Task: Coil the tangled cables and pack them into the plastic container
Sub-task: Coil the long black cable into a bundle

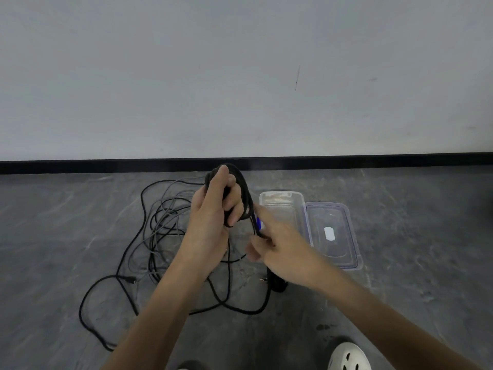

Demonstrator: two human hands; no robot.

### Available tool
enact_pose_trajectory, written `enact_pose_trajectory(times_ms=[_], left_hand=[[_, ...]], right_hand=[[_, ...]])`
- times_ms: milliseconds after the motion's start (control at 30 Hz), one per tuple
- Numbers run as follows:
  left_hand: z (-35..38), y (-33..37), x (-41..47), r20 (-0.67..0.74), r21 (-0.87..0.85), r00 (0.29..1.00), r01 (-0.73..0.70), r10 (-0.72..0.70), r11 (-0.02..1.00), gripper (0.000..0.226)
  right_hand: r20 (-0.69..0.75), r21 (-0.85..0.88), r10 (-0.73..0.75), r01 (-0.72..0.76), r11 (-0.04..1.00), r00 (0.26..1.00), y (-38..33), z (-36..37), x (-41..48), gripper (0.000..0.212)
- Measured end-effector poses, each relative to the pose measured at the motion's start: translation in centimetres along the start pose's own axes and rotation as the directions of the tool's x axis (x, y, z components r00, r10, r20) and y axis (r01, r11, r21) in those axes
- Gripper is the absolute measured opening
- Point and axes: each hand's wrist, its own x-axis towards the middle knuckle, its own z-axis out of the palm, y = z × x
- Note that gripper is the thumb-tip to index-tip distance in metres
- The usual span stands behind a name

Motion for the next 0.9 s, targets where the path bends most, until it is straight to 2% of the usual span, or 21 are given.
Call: enact_pose_trajectory(times_ms=[67,133,167,267,300,367,500,600,667,733,900], left_hand=[[-0.1,0.1,0.1,-0.017,0.009,1.0,-0.009,0.009,1.0,0.028],[0.1,0.0,0.0,-0.027,0.063,0.999,-0.043,0.044,0.997,0.029],[0.1,-0.1,0.0,-0.033,0.088,0.997,-0.063,0.066,0.994,0.03],[0.4,-0.4,0.0,-0.067,0.135,0.991,-0.11,0.12,0.985,0.032],[0.4,-0.5,0.1,-0.079,0.158,0.987,-0.127,0.141,0.979,0.033],[0.4,-0.8,0.1,-0.093,0.215,0.979,-0.159,0.182,0.964,0.035],[0.1,-1.0,0.3,-0.115,0.343,0.963,-0.19,0.242,0.92,0.039],[-0.1,-1.1,0.3,-0.094,0.44,0.952,-0.222,0.29,0.87,0.043],[-0.1,-1.3,0.3,-0.081,0.473,0.956,-0.213,0.283,0.855,0.044],[-0.1,-1.6,0.4,-0.047,0.544,0.966,-0.19,0.255,0.818,0.045],[-0.2,-2.1,0.6,0.043,0.76,0.979,-0.161,0.199,0.63,0.051]], right_hand=[[0.085,-0.003,0.024,-0.023,1.0,0.996,-0.1,-0.1,-0.3,0.075],[0.122,-0.031,0.012,-0.008,0.999,0.992,-0.5,-0.1,-0.5,0.074],[0.118,-0.064,-0.01,0.018,0.998,0.993,-0.8,0.0,-0.5,0.068],[0.071,-0.121,-0.044,0.052,0.991,0.997,-1.5,0.3,-0.6,0.018],[0.067,-0.099,-0.03,0.037,0.994,0.997,-1.7,0.5,-0.8,0.011],[0.107,-0.007,-0.006,0.007,1.0,0.994,-1.9,0.6,-1.1,0.013],[0.208,0.148,-0.012,-0.019,0.989,0.978,-2.1,1.1,-1.6,0.037],[0.194,0.195,-0.009,-0.029,0.98,0.981,-2.6,0.7,-1.6,0.028],[0.14,0.144,-0.007,-0.013,0.989,0.99,-2.9,0.4,-1.5,0.021],[0.068,0.04,-0.032,0.029,0.999,0.997,-3.0,0.4,-1.5,0.028],[0.056,-0.082,-0.103,0.107,0.991,0.993,-3.3,-0.7,-1.8,0.028]])
